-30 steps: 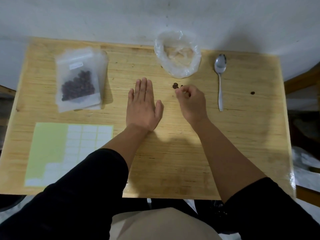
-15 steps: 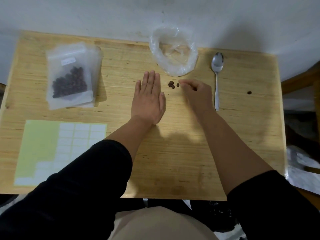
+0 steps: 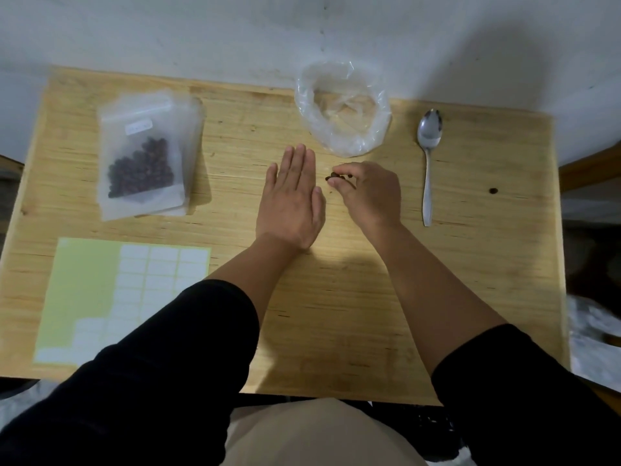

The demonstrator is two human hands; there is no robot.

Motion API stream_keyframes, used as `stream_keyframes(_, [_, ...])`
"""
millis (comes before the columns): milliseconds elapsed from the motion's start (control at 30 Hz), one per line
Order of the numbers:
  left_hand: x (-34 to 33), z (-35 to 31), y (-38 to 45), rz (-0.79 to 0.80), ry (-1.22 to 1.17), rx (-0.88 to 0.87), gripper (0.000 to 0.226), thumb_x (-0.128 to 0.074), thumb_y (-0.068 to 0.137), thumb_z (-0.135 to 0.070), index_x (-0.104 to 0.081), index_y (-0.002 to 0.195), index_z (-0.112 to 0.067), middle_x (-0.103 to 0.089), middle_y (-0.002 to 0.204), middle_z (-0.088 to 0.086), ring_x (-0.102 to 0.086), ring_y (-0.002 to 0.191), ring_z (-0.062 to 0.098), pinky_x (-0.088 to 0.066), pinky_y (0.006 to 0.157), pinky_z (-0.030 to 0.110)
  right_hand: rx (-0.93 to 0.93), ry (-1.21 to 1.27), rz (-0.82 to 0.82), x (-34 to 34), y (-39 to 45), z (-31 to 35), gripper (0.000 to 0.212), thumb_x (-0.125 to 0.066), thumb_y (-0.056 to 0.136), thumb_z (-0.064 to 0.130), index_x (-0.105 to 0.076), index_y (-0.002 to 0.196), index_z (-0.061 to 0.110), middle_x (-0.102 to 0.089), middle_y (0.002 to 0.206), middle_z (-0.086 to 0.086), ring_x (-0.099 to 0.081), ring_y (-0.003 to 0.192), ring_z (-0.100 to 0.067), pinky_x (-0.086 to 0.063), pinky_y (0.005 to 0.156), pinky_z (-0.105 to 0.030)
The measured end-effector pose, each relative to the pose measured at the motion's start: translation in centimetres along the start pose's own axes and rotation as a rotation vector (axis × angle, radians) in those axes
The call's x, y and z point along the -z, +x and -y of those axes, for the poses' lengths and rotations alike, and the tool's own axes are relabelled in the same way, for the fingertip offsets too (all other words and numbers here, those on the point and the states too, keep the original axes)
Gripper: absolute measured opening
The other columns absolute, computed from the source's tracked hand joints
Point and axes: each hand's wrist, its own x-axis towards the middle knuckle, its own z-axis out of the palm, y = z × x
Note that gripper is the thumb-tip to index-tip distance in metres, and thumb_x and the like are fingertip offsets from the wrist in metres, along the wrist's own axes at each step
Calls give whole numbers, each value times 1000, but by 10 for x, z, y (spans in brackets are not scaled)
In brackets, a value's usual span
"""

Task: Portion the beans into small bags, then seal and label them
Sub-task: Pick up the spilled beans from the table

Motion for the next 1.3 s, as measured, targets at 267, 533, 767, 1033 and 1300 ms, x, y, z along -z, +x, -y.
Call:
stream_keyframes(267, [-1,0,0,-4,-6,1,57,-20,100,-30,-6,151,-8,-4,159,9,3,147,20,1,120,39,-83,199,-41,3,-11,0,6,-66,83,22,-68,87,17,-61,79,12,-51,71,-4,-42,73,-20])
stream_keyframes(533, [-2,1,1,-5,-14,9,57,-21,100,-29,-6,151,-8,-4,159,8,4,147,19,3,119,38,-456,1560,141,23,-25,-6,15,-54,90,9,-53,76,13,-45,63,3,-42,57,-8,-37,48,-17])
stream_keyframes(767, [1,5,-3,33,-18,-1,64,-12,94,-34,-4,150,-5,-1,159,12,6,147,22,3,119,36,-451,1425,202,16,-31,1,9,-52,87,7,-59,80,6,-53,70,-3,-50,60,-11,-43,52,-18])
stream_keyframes(1033, [4,28,-16,12,22,-13,69,-1,91,-40,-3,150,-5,-1,159,12,6,147,23,4,119,35,-121,365,17,-4,-26,22,25,-64,85,22,-70,108,14,-72,105,-2,-59,89,-4,-47,91,-23])
stream_keyframes(1300, [7,28,-15,12,4,-10,62,-10,95,-35,-4,150,-6,-1,159,11,5,147,21,2,119,37,-41,25,-43,-24,-12,24,23,-63,84,31,-72,103,22,-70,109,2,-62,104,-14,-45,91,-29])
